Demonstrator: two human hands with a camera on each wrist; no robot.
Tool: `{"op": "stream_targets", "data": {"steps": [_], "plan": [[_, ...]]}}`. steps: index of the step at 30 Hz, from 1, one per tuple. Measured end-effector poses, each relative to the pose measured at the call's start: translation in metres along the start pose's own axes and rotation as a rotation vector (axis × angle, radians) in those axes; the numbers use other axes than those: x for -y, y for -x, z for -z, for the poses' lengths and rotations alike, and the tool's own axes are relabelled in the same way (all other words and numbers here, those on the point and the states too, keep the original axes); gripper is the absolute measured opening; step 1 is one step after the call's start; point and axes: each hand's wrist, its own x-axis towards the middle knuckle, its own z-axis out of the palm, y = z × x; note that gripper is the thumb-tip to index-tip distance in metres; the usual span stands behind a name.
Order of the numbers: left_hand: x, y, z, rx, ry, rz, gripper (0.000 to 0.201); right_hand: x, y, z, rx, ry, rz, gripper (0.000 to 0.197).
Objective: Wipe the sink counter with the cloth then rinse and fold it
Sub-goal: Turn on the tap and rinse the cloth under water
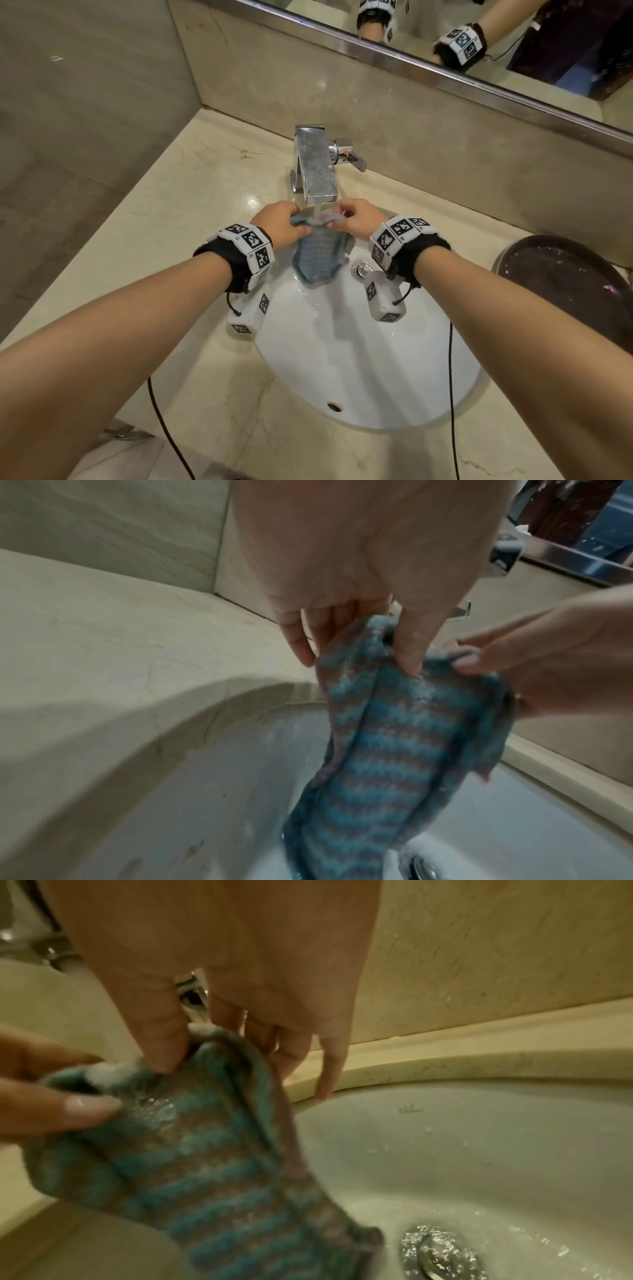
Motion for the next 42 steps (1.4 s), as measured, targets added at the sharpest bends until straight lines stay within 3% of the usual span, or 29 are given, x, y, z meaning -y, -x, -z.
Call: {"op": "stream_targets", "data": {"steps": [5, 7, 11, 14, 17, 19, 24, 27, 30, 33, 34, 39, 42], "plan": [[0.004, 0.001, -0.004, 0.017, -0.003, 0.033, 0.057, 0.015, 0.004, -0.002, 0.006, -0.215, 0.063, 0.027], [0.005, 0.001, -0.005, 0.035, -0.046, 0.000, 0.055, 0.015, 0.001, -0.001, 0.023, -0.205, 0.056, 0.029], [0.005, 0.001, -0.005, 0.017, -0.039, -0.013, 0.034, 0.011, 0.002, 0.000, 0.101, -0.080, 0.058, 0.026], [0.007, 0.000, -0.004, -0.022, 0.042, 0.008, 0.004, 0.008, 0.000, -0.002, 0.114, 0.032, 0.030, 0.022], [0.010, -0.001, -0.003, -0.054, 0.178, 0.075, 0.032, 0.005, 0.000, -0.005, 0.120, 0.333, 0.040, 0.027], [0.011, -0.001, -0.002, -0.054, 0.216, 0.101, 0.037, 0.004, 0.002, -0.006, 0.115, 0.454, 0.041, 0.025], [0.016, -0.002, -0.004, 0.052, 0.104, 0.107, 0.034, 0.006, -0.003, -0.004, 0.030, 0.166, 0.017, 0.009], [0.013, 0.000, -0.004, 0.088, -0.003, 0.093, 0.014, 0.017, -0.001, -0.003, 0.051, 0.061, 0.070, 0.020], [0.007, 0.000, -0.005, 0.046, 0.028, 0.032, 0.041, 0.024, 0.002, -0.005, 0.028, -0.005, 0.094, 0.029], [0.003, -0.001, -0.003, -0.049, 0.148, 0.012, 0.026, 0.021, 0.002, -0.006, -0.011, -0.060, 0.081, 0.030], [0.003, -0.003, -0.002, -0.081, 0.182, 0.023, 0.019, 0.019, 0.001, -0.005, -0.027, -0.039, 0.071, 0.031], [0.009, -0.007, 0.002, -0.184, 0.360, 0.042, 0.037, 0.011, 0.005, 0.001, 0.069, 0.395, -0.041, 0.034], [0.012, -0.006, 0.002, -0.156, 0.323, 0.074, 0.034, 0.009, 0.003, 0.002, 0.066, 0.408, -0.101, 0.023]]}}
